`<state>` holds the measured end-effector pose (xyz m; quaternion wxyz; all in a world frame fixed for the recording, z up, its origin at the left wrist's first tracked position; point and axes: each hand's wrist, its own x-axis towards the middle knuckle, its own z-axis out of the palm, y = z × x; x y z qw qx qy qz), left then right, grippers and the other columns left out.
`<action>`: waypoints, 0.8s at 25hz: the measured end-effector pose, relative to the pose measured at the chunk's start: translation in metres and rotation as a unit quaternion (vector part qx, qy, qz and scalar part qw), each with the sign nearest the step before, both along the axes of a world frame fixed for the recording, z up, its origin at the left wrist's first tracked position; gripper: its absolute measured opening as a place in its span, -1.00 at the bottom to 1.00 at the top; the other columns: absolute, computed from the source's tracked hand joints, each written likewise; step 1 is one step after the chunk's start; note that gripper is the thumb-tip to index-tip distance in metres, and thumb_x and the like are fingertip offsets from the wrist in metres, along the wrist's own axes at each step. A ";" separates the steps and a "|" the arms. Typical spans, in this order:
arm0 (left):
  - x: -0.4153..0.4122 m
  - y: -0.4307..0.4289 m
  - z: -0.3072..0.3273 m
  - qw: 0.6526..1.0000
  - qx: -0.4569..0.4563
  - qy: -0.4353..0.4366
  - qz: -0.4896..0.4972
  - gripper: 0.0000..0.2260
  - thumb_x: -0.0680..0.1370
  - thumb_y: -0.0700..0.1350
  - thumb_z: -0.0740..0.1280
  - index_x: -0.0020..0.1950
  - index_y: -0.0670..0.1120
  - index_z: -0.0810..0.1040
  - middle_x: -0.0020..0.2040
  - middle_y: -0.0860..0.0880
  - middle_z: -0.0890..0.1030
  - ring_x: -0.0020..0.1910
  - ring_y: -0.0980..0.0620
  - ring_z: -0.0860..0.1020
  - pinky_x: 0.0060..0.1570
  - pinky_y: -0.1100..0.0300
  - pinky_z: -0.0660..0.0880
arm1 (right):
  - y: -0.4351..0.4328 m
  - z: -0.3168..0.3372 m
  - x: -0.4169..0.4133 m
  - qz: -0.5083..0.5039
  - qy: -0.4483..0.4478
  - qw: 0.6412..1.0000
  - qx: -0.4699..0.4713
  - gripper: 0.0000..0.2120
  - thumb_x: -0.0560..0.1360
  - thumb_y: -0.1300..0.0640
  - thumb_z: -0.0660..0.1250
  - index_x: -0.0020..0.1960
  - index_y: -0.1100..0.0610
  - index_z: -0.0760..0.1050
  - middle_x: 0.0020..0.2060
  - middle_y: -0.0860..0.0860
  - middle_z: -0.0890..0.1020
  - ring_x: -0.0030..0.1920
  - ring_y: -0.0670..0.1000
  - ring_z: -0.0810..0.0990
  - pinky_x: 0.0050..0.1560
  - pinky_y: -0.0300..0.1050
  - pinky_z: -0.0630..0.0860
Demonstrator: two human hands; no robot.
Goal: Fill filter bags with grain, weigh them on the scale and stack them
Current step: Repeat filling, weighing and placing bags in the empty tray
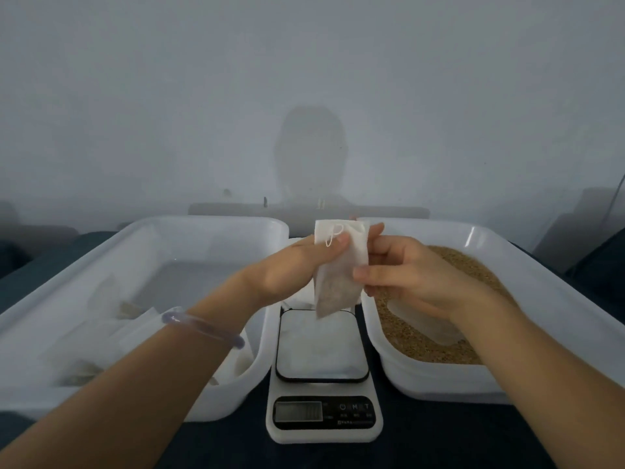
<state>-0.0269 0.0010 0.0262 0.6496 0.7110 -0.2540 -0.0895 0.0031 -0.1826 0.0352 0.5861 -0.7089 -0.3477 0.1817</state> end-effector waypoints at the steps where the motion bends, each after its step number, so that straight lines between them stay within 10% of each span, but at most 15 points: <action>1: 0.000 0.006 -0.001 1.000 0.013 0.003 0.013 -0.64 0.58 0.12 0.04 0.35 0.12 0.37 0.26 -0.05 0.55 0.24 0.03 0.52 0.21 0.17 0.47 | 0.008 -0.005 0.001 -0.013 -0.003 1.000 -0.005 -0.76 0.33 0.13 0.50 0.00 0.11 0.62 -0.18 0.03 0.67 -0.21 -0.07 0.59 -0.15 -0.11 0.47; 6: 0.000 0.024 -0.013 0.958 0.195 -0.077 0.197 -0.78 0.36 0.13 0.43 -0.09 0.05 0.62 -0.12 0.03 0.67 -0.07 0.08 0.63 0.00 0.16 0.54 | 0.027 -0.024 0.009 -0.085 -0.090 0.991 -0.054 -0.83 0.38 0.13 0.49 -0.04 0.03 0.64 -0.16 0.01 0.71 -0.12 0.00 0.65 -0.13 -0.14 0.55; 11: 0.002 0.026 -0.032 0.897 0.364 -0.088 0.236 -0.64 0.26 -0.02 0.58 -0.48 -0.07 0.41 -0.50 0.04 0.40 -0.45 0.08 0.34 -0.37 0.18 0.30 | 0.027 -0.035 0.019 -0.078 -0.225 0.940 -0.243 -0.75 0.32 -0.07 0.51 -0.09 0.03 0.60 -0.23 -0.05 0.66 -0.20 -0.10 0.60 -0.14 -0.09 0.50; 20: 0.002 0.028 -0.044 0.883 0.394 -0.096 0.237 -0.81 0.36 -0.10 0.52 -0.38 0.05 0.54 -0.48 0.17 0.47 -0.38 0.18 0.40 -0.34 0.32 0.31 | 0.033 -0.049 0.022 -0.065 -0.227 0.912 -0.335 -0.67 0.35 0.07 0.48 -0.48 0.04 0.40 -0.61 -0.12 0.39 -0.59 -0.19 0.31 -0.48 -0.30 0.22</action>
